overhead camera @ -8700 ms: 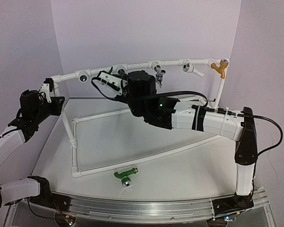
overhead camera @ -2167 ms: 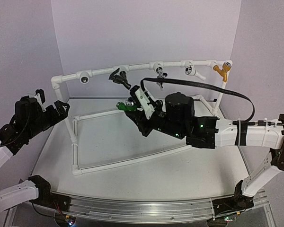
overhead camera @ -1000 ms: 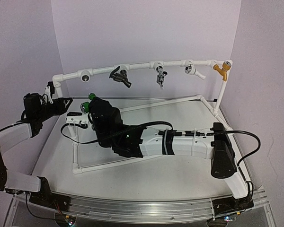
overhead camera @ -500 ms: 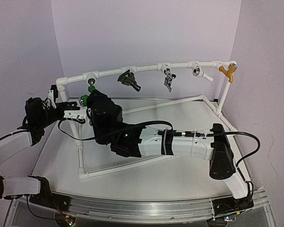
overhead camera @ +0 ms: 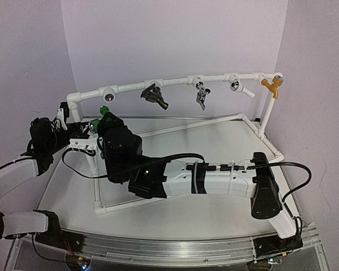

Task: Install the water faucets

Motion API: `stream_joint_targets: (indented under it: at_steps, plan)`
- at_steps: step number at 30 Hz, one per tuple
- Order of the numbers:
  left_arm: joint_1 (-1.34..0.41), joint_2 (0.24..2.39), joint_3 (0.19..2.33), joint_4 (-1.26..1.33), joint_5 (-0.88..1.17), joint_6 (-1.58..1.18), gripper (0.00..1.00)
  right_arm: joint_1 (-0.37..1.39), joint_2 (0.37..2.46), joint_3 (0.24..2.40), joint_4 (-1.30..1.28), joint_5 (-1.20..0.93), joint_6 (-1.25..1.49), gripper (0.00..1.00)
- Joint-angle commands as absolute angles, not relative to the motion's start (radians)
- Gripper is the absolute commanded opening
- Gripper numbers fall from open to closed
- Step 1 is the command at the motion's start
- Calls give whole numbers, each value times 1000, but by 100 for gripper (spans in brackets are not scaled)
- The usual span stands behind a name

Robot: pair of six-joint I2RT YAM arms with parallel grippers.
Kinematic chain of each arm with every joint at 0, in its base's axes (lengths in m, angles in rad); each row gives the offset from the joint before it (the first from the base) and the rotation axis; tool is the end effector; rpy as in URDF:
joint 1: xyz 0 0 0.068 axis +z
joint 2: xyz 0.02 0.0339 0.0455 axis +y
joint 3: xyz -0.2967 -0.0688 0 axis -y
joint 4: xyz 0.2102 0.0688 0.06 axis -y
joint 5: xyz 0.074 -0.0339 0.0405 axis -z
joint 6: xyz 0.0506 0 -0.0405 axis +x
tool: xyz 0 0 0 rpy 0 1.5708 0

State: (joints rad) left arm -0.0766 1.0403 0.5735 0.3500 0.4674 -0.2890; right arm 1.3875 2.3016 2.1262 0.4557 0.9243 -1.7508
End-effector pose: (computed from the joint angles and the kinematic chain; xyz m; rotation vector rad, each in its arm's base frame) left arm 0.2006 -0.0383 0.3145 0.1759 1.7103 -0.6657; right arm 0.1374 0.5195 0.3857 -1.2192 0.8097 -0.8909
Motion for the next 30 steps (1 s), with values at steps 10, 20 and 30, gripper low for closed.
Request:
stream_joint_targets:
  at_steps: [10,20,30]
  plan:
    - [-99,1021,570,386,545,-389,0,1339,2238,2187,523,935,-1748,0]
    - [-104,1023,569,387,551,-389,0,1333,2252,2214,535,916,-1755,0]
    - [-108,1020,568,387,554,-388,0,1330,2288,2250,516,901,-1741,0]
